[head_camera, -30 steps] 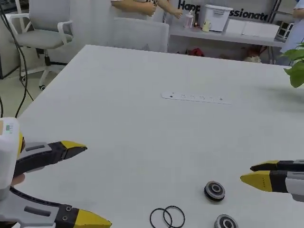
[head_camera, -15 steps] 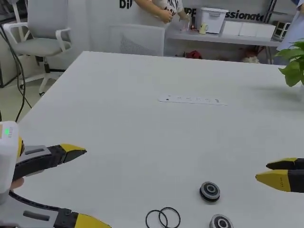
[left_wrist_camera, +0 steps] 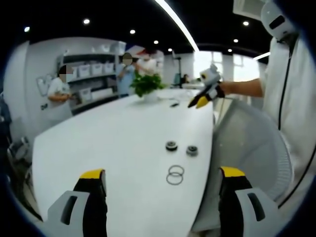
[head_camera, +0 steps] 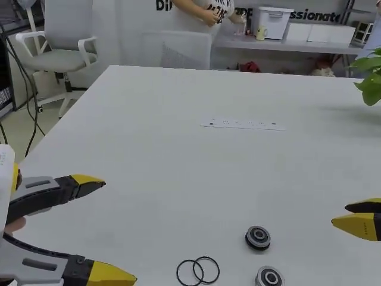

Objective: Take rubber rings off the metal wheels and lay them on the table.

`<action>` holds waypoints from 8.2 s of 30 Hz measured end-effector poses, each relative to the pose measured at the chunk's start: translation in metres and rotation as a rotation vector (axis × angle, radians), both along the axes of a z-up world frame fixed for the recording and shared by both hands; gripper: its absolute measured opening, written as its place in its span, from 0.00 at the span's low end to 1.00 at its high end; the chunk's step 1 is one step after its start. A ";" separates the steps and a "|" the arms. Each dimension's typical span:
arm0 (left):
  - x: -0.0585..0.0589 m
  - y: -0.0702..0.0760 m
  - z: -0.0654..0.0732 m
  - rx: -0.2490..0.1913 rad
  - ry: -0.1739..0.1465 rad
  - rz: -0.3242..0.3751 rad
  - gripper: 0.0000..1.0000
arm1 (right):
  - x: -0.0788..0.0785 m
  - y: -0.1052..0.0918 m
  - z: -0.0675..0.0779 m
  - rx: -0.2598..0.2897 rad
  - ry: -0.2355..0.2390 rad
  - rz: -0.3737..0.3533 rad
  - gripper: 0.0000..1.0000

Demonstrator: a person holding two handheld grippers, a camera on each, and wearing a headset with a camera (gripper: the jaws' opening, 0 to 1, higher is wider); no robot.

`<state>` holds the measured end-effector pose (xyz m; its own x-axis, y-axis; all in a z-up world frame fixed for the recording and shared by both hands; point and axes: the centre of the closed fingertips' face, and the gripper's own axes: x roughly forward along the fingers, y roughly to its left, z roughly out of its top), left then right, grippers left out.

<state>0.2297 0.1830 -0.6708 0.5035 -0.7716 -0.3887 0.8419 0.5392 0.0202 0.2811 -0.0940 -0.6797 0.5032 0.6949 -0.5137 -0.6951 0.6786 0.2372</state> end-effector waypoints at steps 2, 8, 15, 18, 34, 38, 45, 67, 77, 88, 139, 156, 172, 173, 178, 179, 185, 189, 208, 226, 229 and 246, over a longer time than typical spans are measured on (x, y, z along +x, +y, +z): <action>0.000 -0.002 0.003 0.001 -0.004 0.004 0.95 | -0.001 -0.001 -0.002 0.003 0.004 0.002 0.35; 0.000 -0.009 0.013 -0.006 -0.017 0.008 0.95 | -0.004 -0.003 -0.006 0.017 0.015 0.015 0.35; 0.004 -0.022 0.025 -0.010 -0.036 0.008 0.95 | -0.006 -0.012 -0.008 0.030 0.020 0.021 0.35; 0.005 -0.028 0.030 -0.011 -0.043 0.008 0.95 | -0.006 -0.017 -0.009 0.035 0.023 0.020 0.35; 0.013 -0.061 0.044 -0.002 -0.065 -0.025 0.94 | -0.008 -0.041 -0.019 0.052 0.040 0.012 0.35; 0.017 -0.071 0.047 0.000 -0.072 -0.037 0.94 | -0.009 -0.047 -0.022 0.053 0.045 0.009 0.35; 0.022 -0.085 0.051 0.011 -0.082 -0.057 0.93 | -0.007 -0.052 -0.025 0.070 0.047 0.009 0.35; 0.041 -0.137 0.056 -0.001 -0.118 -0.105 0.85 | -0.001 -0.064 -0.042 0.091 0.030 0.052 0.36; 0.057 -0.159 0.045 -0.011 -0.107 -0.130 0.79 | 0.005 -0.061 -0.052 0.105 0.031 0.074 0.36; 0.072 -0.181 0.028 -0.036 -0.088 -0.143 0.67 | 0.016 -0.042 -0.057 0.108 0.020 0.128 0.35; 0.095 -0.211 -0.123 0.120 0.102 -0.191 0.18 | 0.040 0.065 -0.128 -0.016 0.040 0.436 0.21; 0.094 -0.207 -0.116 0.105 0.093 -0.170 0.14 | 0.040 0.063 -0.131 -0.096 -0.043 0.494 0.08; 0.095 -0.208 -0.119 0.110 0.078 -0.179 0.14 | 0.046 0.059 -0.128 -0.096 -0.003 0.396 0.00; 0.095 -0.208 -0.119 0.110 0.078 -0.180 0.14 | 0.047 0.058 -0.127 -0.079 0.015 0.381 0.00; 0.094 -0.209 -0.120 0.113 0.075 -0.183 0.14 | 0.048 0.056 -0.125 0.006 0.101 0.309 0.00; 0.094 -0.209 -0.120 0.114 0.075 -0.184 0.14 | 0.048 0.055 -0.124 0.020 0.115 0.298 0.00; 0.093 -0.210 -0.121 0.119 0.072 -0.191 0.14 | 0.045 0.057 -0.120 0.067 0.151 0.270 0.00; 0.093 -0.211 -0.122 0.126 0.067 -0.195 0.13 | 0.043 0.059 -0.117 0.109 0.188 0.243 0.00; 0.092 -0.211 -0.122 0.137 0.062 -0.198 0.13 | 0.039 0.065 -0.111 0.105 0.164 0.266 0.00; 0.092 -0.211 -0.122 0.134 0.064 -0.190 0.13 | 0.037 0.075 -0.102 0.125 0.138 0.310 0.00; 0.092 -0.211 -0.122 0.130 0.065 -0.187 0.14 | 0.037 0.073 -0.106 0.116 0.146 0.308 0.00; 0.089 -0.212 -0.103 0.105 0.095 -0.214 0.20 | 0.044 0.064 -0.100 0.111 0.148 0.272 0.00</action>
<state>0.3186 -0.0286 -0.7743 0.2905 -0.8095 -0.5102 0.9374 0.3479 -0.0183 0.3256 -0.0303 -0.7801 0.2169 0.8494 -0.4812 -0.8001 0.4371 0.4109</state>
